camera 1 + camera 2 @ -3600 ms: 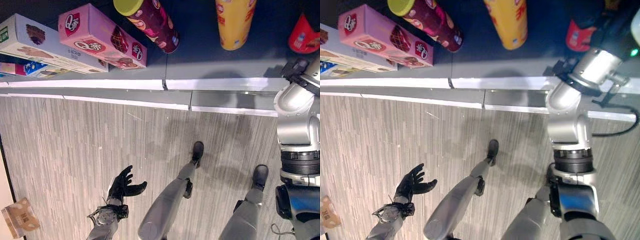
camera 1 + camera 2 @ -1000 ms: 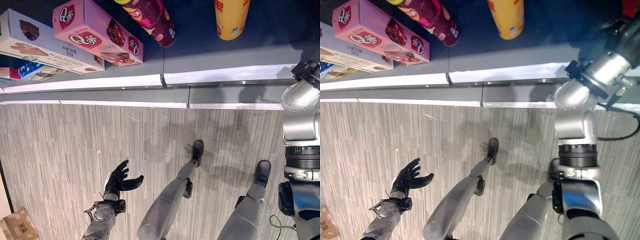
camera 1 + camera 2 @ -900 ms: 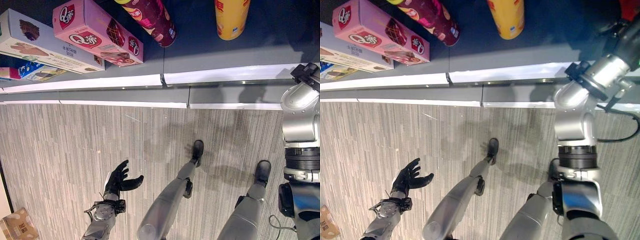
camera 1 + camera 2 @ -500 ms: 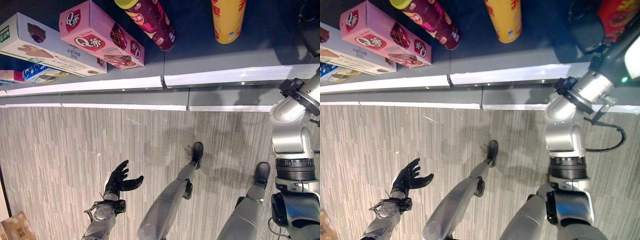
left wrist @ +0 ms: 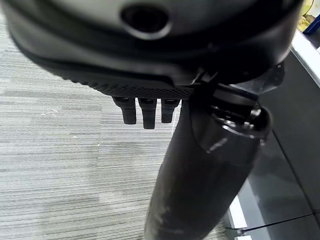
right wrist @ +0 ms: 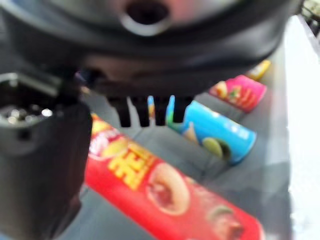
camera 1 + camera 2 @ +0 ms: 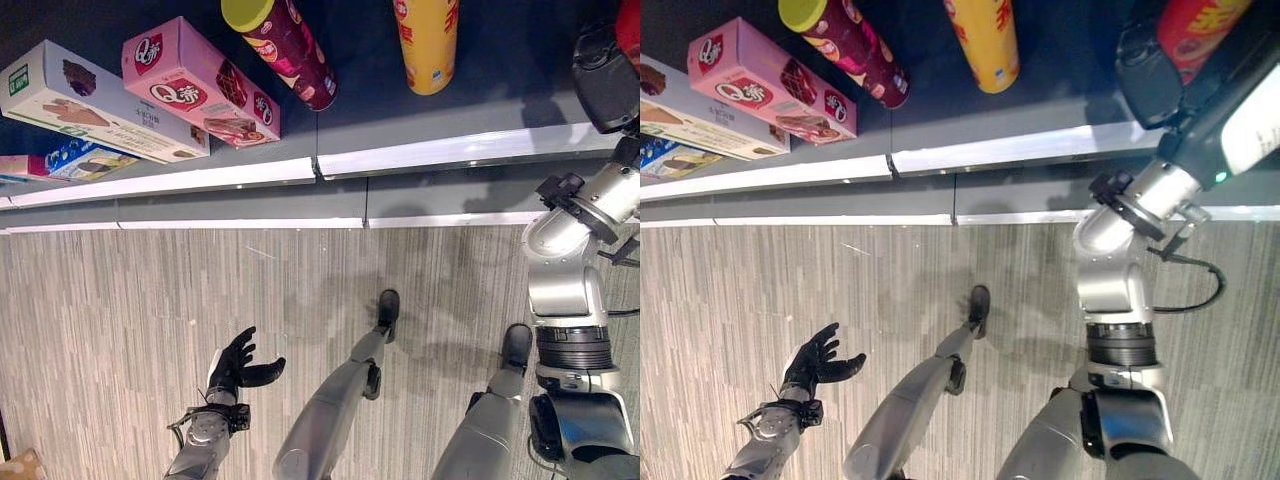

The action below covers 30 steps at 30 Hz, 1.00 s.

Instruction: Put the goods on the table back onto the shelves and tidy them up.

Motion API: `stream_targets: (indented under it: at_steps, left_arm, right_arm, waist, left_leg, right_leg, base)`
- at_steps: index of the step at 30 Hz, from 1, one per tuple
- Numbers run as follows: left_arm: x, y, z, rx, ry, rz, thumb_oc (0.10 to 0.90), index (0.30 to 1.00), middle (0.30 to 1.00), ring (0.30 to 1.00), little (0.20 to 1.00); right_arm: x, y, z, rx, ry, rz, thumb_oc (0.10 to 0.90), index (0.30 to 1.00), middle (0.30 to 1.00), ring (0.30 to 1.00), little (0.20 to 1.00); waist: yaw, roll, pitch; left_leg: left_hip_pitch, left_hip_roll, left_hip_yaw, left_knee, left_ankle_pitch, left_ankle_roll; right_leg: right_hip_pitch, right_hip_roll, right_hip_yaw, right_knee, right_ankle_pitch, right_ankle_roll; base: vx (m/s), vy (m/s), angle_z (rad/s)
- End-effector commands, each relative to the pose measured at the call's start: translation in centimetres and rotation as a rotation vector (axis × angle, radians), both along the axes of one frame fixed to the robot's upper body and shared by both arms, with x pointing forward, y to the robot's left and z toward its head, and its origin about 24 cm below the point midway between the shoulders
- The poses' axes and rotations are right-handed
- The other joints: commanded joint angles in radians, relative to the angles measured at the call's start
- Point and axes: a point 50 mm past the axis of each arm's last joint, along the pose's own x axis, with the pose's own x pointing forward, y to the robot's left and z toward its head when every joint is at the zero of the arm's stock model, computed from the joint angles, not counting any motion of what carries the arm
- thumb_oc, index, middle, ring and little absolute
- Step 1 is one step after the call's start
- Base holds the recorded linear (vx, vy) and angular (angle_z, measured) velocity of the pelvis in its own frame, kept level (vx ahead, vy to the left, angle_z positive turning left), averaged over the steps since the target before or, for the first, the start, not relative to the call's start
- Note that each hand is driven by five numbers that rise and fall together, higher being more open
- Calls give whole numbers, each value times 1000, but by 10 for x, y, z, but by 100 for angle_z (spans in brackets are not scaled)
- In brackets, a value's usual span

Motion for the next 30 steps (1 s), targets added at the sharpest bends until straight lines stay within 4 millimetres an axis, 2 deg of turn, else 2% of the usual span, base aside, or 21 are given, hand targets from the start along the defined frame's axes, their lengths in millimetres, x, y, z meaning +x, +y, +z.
stream_targets:
  at_steps: [1,3,10,15,30]
  left_arm:
    - [-7,23,4,90,-5,38,800,900,900,900,900]
    - [-7,22,3,88,1,39,800,900,900,900,900]
    - [-10,23,0,90,14,51,800,900,900,900,900]
    - [-9,23,0,84,12,57,800,900,900,900,900]
    - [-12,26,-6,80,45,83,800,900,900,900,900]
  right_arm:
    - [-37,17,42,-134,-281,132,800,900,900,900,900]
    - [-30,14,35,-88,-246,177,800,900,900,900,900]
    - [-23,13,31,-71,-209,190,800,900,900,900,900]
    - [-11,17,25,-35,-144,277,800,900,900,900,900]
    - [8,17,10,1,-22,347,800,900,900,900,900]
  waist:
    - [2,19,-4]
    - [-4,14,2]
    - [-7,13,12]
    - [-7,7,25]
    - [0,-3,34]
  left_leg:
    - [-9,109,-15,128,-180,-109]
    - [-7,111,-11,120,-175,-111]
    - [-1,110,-14,112,-173,-108]
    - [-2,110,-15,108,-173,-102]
    - [1,110,-18,93,-160,-106]
  right_leg:
    - [5,15,-43,8,36,-58]
    - [8,19,-43,4,37,-60]
    - [1,23,-36,14,31,-62]
    - [-14,28,-28,18,36,-63]
    - [-16,33,-30,26,29,-70]
  base:
    - [1,-26,-3]
    - [0,0,0]
    - [0,0,0]
    - [0,0,0]
    - [2,0,0]
